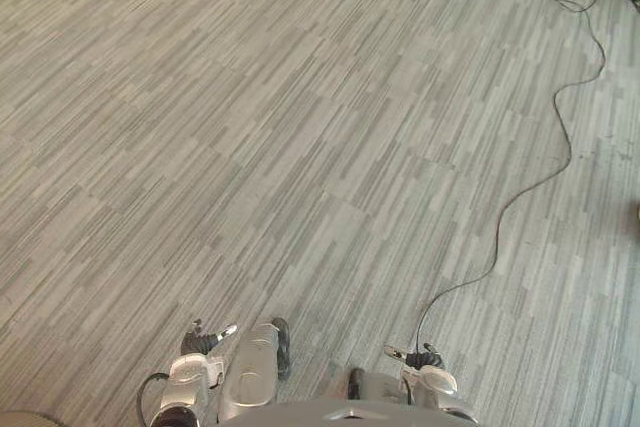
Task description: Pick up cushions and gather them together orderly.
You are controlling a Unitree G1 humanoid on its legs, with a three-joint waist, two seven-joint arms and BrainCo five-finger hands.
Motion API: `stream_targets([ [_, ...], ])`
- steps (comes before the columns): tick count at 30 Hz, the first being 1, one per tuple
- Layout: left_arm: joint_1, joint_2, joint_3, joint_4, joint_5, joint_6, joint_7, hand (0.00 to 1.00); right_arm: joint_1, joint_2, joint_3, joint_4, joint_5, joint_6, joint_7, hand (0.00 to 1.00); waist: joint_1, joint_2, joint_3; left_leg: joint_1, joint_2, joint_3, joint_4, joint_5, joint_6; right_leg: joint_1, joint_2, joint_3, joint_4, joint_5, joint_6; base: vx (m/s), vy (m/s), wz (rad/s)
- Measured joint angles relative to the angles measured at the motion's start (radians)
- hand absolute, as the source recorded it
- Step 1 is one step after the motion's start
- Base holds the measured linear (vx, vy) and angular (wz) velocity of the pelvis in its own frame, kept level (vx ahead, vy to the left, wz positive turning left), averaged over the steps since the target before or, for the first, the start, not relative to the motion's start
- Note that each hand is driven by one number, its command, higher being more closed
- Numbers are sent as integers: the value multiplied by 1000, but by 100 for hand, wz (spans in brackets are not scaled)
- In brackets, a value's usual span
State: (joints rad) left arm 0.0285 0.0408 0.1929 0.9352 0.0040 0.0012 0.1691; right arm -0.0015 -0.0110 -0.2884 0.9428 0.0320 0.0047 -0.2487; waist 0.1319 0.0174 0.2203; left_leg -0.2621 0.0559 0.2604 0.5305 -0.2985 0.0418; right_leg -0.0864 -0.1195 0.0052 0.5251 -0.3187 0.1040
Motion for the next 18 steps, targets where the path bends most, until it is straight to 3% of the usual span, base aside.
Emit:
stream_targets([
  [2,8,1,-3,0,2,1,-1,0,2,5,-1,-34,0,-1,2,0,-7,-3,2,64,-17,26,-10,-31,11,-87,-23,33,253,52,99,357,104,-19],
  [3,7,6,-23,-1,4,7,-1,0,3,5,-1,-69,0,-2,6,0,-29,-3,3,124,-21,26,-9,-60,25,-177,-40,34,490,131,166,316,47,3],
  [4,6,7,-29,-2,7,10,-1,0,3,5,-1,-74,0,-2,9,0,-32,-4,3,149,-19,25,-12,-68,25,-199,-42,29,557,129,154,392,9,3],
  [6,7,2,-39,-8,12,15,-1,0,6,7,0,-104,0,-1,13,0,-39,-5,3,253,2,33,-54,-80,16,-269,-54,-55,657,90,60,433,-71,-14],
  [8,7,-7,-38,-16,12,16,0,0,4,11,1,-119,0,-3,21,0,-53,3,6,323,32,45,-105,-93,-8,-330,-56,-129,617,64,10,375,-109,-24],
  [9,6,-14,-39,-17,12,16,-1,0,5,14,0,-142,0,-1,22,0,-58,-3,4,376,59,58,-144,-111,-43,-386,-59,-194,519,51,-15,357,-147,-25],
  [11,6,-25,-47,-15,13,16,-1,0,7,12,-4,-142,0,-2,22,0,-60,-15,2,426,77,76,-177,-123,-63,-434,-54,-241,359,57,-30,409,-202,-29],
  [12,5,-32,-49,-11,19,16,-2,0,7,10,-9,-141,0,-1,21,0,-61,-15,1,451,80,80,-199,-123,-63,-446,-46,-250,260,80,-44,518,-280,-19],
  [13,8,-34,-60,-11,28,15,-2,0,15,7,-9,-139,0,-1,21,0,-76,-19,-1,495,77,77,-234,-120,-67,-443,-28,-259,30,166,-61,551,-289,-1],
  [14,17,-21,-66,-2,36,14,-2,0,35,9,-9,-136,7,-2,22,0,-89,-45,-15,519,60,56,-254,-117,-80,-418,-23,-244,-105,365,-92,488,-230,3],
  [15,10,-25,-67,11,40,13,-2,0,28,5,-10,-132,9,-2,23,0,-93,-25,-11,532,70,43,-260,-107,-96,-407,-2,-247,-115,401,-138,465,-191,-25],
  [16,-5,-38,-67,33,41,13,-4,0,-3,-13,-10,-115,2,1,22,0,-90,11,-14,522,92,19,-262,-66,-96,-411,25,-253,-111,387,-148,635,-277,-38],
  [17,-19,-55,-66,47,41,12,-4,0,-20,-16,-22,-93,2,1,22,0,-100,17,-15,536,81,-25,-273,15,-95,-428,25,-244,-32,322,-158,512,-225,-36],
  [18,-19,-62,-64,46,41,12,-3,0,-19,-12,-33,-95,1,1,22,0,-101,19,-16,546,83,-33,-267,38,-105,-426,26,-244,-4,295,-161,491,-230,-10],
])
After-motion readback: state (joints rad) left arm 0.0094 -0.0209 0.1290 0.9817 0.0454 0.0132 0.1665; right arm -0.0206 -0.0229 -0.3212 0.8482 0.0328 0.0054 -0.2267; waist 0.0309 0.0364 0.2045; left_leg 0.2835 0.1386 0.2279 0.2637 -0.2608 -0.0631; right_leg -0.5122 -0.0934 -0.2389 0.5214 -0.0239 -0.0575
